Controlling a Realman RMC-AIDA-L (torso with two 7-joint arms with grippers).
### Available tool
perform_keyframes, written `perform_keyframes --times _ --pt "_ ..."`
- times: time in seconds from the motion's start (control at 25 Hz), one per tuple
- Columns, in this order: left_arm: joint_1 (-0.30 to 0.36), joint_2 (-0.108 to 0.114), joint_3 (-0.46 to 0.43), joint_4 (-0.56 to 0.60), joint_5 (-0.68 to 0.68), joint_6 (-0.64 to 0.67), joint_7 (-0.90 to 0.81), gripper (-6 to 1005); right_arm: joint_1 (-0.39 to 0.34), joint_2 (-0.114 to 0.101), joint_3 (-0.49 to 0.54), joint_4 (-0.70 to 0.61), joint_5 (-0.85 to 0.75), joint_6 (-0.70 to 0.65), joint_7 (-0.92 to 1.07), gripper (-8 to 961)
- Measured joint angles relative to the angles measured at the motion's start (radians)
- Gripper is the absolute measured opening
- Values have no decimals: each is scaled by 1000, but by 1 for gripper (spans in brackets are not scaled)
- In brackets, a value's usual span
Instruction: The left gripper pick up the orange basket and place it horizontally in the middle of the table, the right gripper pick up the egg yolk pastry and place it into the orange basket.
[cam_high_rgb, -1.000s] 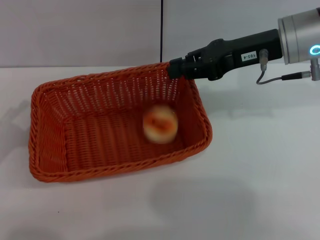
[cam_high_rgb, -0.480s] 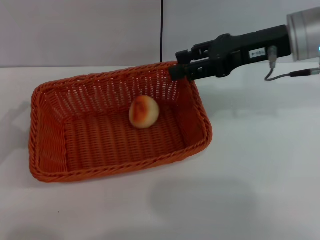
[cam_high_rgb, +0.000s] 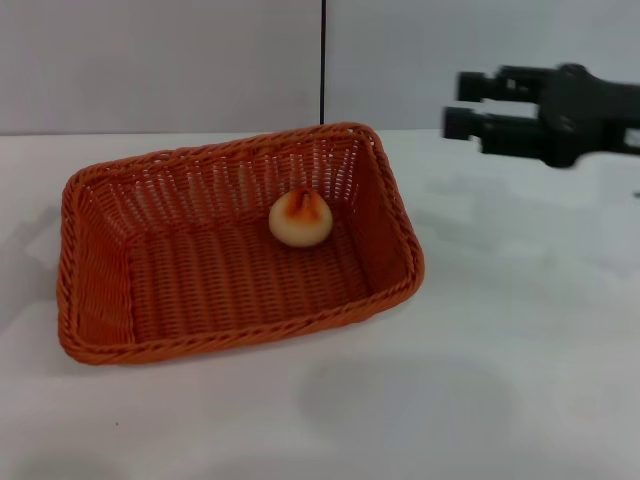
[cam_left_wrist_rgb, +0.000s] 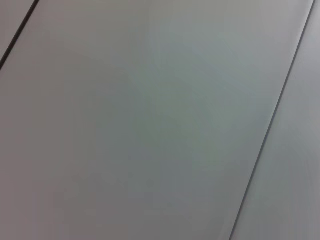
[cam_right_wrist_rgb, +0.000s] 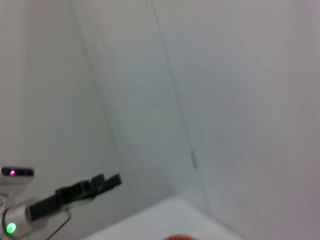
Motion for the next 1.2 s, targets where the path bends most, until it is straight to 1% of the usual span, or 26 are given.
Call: perform_keyframes --times 0.04,0.08,0.12,0.2,0.24,0.28,0.32,0.4,0.64,0.76,1.2 --pt "1 0 0 -2 0 1 4 704 -28 0 2 29 42 0 -57 609" --pt "2 0 0 -6 0 3 10 704 -71 0 5 90 111 -1 -150 609" --pt "2 0 0 -14 0 4 18 704 -71 0 5 90 111 -1 -150 609" --pt "3 2 0 -24 0 6 27 704 -115 0 7 167 186 -7 -272 609" --pt "4 2 0 -25 0 6 28 704 -125 0 7 189 206 -10 -313 609" --pt "4 2 0 -25 0 7 28 704 -148 1 7 241 257 -20 -405 609" --pt "4 2 0 -25 0 7 28 704 -148 1 7 241 257 -20 -405 609" --pt "6 1 0 -25 0 9 28 704 -164 2 7 300 312 -34 -494 609" --pt "23 -1 9 -26 3 29 52 704 -180 2 7 474 451 -86 -736 609" --pt "35 -2 9 -26 3 41 63 704 -182 1 7 518 485 -90 -773 609" --pt "65 1 51 -27 3 78 150 704 -181 -1 29 548 490 -68 -823 609"
